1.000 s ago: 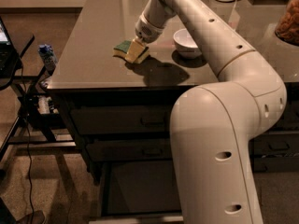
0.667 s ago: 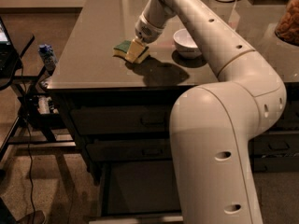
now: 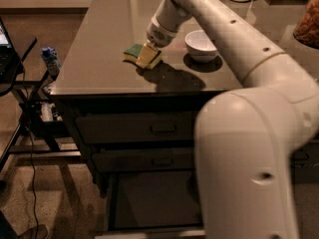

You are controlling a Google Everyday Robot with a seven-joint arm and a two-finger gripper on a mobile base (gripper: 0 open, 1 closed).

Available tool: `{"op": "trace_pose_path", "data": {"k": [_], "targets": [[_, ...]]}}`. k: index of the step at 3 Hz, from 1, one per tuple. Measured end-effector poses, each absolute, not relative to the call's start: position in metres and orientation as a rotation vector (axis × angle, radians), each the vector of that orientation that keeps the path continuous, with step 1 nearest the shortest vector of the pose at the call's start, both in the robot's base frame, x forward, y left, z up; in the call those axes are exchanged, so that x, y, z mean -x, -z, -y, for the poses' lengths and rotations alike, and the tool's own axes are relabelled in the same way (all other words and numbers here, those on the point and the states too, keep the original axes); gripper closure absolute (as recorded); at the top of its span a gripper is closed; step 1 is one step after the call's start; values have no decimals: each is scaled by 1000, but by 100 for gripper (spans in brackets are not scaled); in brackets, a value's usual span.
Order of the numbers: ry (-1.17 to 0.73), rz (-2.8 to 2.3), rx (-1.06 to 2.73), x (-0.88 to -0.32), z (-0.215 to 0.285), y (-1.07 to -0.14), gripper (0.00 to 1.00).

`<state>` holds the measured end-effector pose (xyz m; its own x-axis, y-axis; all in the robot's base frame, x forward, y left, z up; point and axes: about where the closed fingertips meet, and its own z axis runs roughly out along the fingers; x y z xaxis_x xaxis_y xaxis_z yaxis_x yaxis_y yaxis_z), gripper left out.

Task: Place sponge into bottom drawer

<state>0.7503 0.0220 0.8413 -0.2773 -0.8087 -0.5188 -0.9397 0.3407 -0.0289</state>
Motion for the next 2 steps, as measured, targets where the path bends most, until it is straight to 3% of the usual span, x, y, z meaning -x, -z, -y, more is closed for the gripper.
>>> {"op": "trace_pose_path", "data": {"k": [1, 2], "targets": [[-324, -2081, 1487, -730, -10, -866, 100], [-308, -2056, 1500, -666, 1, -850, 100]]}}
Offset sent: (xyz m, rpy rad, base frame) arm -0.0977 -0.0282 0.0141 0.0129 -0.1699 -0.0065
